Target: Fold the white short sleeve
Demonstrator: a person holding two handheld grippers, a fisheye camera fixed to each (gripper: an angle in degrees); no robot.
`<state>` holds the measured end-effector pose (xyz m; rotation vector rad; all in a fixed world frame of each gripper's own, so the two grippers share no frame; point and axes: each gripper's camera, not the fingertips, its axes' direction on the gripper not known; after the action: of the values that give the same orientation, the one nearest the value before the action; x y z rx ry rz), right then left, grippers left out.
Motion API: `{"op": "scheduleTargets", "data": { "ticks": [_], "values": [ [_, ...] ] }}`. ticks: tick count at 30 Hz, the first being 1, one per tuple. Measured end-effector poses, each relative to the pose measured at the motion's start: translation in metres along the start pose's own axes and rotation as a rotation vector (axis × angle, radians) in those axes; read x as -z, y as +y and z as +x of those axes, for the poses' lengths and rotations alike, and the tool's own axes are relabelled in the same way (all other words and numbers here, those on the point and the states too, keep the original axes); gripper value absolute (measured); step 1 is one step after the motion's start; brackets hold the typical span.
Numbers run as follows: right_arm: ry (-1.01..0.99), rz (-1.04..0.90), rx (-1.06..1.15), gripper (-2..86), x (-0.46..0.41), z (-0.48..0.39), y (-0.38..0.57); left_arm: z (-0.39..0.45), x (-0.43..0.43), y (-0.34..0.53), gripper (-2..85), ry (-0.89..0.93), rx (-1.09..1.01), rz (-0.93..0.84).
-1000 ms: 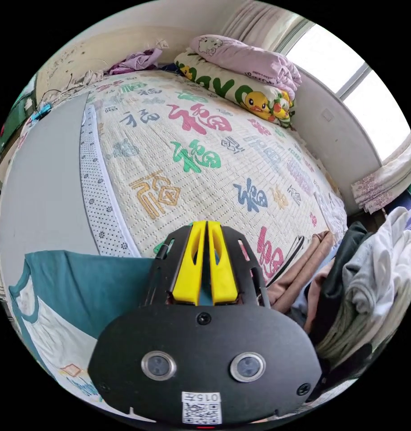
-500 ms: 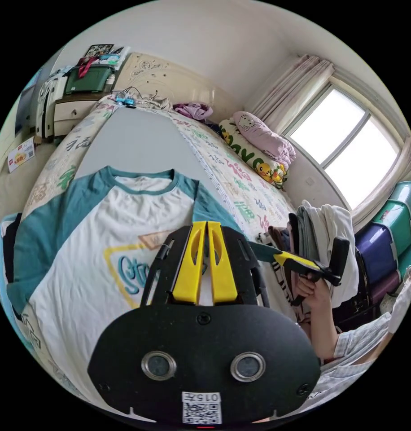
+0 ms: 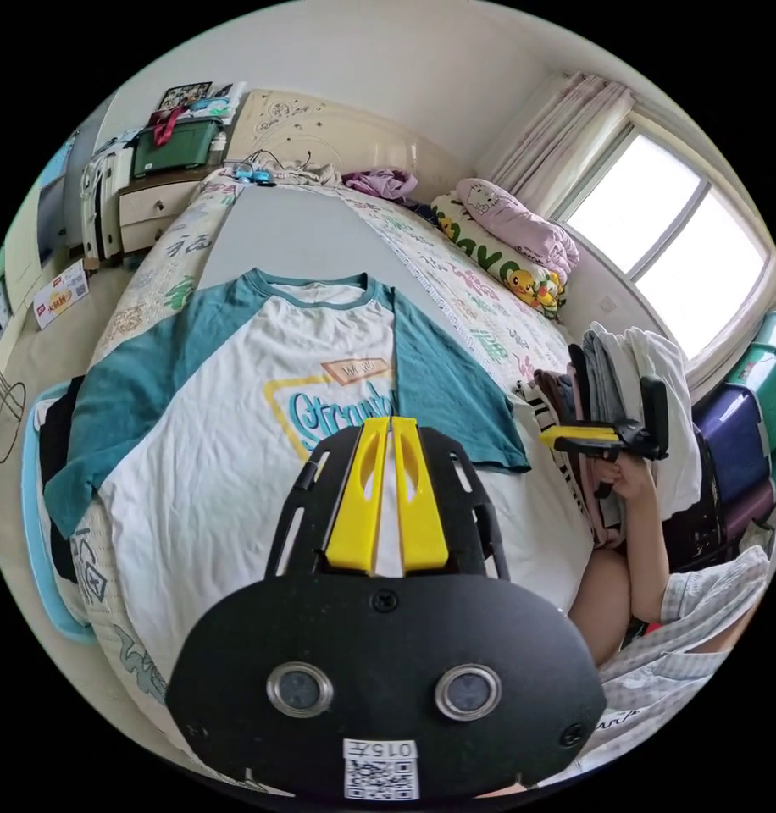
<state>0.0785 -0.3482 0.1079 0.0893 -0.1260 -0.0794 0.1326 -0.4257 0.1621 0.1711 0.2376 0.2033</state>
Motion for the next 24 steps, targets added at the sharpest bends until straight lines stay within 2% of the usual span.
{"op": "scheduleTargets", "data": {
  "ticks": [2,6,11,14,20,22,24],
  "values": [
    [-0.01,0.038,0.024,1.0,0.002,-0.007,-0.001,0.02,-0.011,-0.003,4.0,0.011,-0.09,-0.046],
    [-0.111,-0.058,0.215,6.7,-0.019,-0.051,-0.003,0.044,-0.035,-0.002,6.4,-0.049,-0.17,-0.115],
    [0.049,-0.21,0.296,7.1,-0.065,-0.092,-0.011,0.052,-0.048,0.004,7.3,-0.207,-0.202,-0.166],
    [0.145,-0.22,0.315,2.3,-0.077,-0.104,-0.012,0.056,-0.049,0.007,5.9,-0.226,-0.216,-0.155],
    [0.029,-0.213,0.29,-0.4,-0.084,-0.098,-0.016,0.065,-0.041,0.007,3.0,-0.283,-0.196,-0.152],
    [0.015,-0.204,0.249,-0.2,-0.083,-0.089,-0.019,0.076,-0.037,0.009,3.5,-0.262,-0.217,-0.125],
    [-0.009,-0.134,0.187,0.5,-0.071,-0.072,-0.019,0.099,-0.036,0.011,4.6,-0.159,-0.277,-0.079]
  ]
}}
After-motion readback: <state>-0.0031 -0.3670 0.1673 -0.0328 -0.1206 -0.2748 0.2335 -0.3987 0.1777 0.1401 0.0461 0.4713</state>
